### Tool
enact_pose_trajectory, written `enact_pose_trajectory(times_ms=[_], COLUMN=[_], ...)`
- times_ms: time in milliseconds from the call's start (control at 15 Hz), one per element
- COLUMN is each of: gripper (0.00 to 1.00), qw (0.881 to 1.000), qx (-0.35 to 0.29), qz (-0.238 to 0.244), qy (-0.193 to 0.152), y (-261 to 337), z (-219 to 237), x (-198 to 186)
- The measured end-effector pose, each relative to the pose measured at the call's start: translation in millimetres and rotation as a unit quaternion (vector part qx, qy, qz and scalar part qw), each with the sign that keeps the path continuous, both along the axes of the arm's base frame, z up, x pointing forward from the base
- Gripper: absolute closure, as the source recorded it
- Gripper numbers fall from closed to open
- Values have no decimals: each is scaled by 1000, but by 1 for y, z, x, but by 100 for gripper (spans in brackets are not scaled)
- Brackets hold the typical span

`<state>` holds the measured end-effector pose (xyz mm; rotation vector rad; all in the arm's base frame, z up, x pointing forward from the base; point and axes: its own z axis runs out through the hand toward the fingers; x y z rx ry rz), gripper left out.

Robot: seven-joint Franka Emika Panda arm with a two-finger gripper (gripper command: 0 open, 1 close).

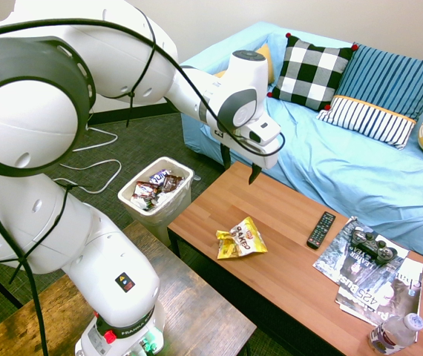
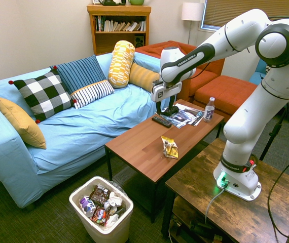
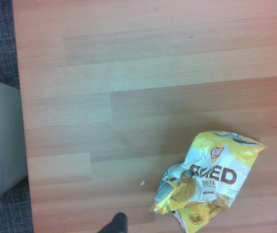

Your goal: Throw the chip bag in the trash bin

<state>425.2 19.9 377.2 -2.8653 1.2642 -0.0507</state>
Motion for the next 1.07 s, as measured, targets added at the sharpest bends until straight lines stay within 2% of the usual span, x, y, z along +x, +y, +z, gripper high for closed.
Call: enact_pose_trajectory(times_ms=[133,400,733,1067], gripper=[0,0,0,0], qw=[1000,999,992,984], qx=[4,9,10,3], qz=[-4,-38,-99,-133], qy=[-3,22,72,119], y=[0,-6,-17,-28], z=[-1,-30,-111,-173], x=[2,13,44,62])
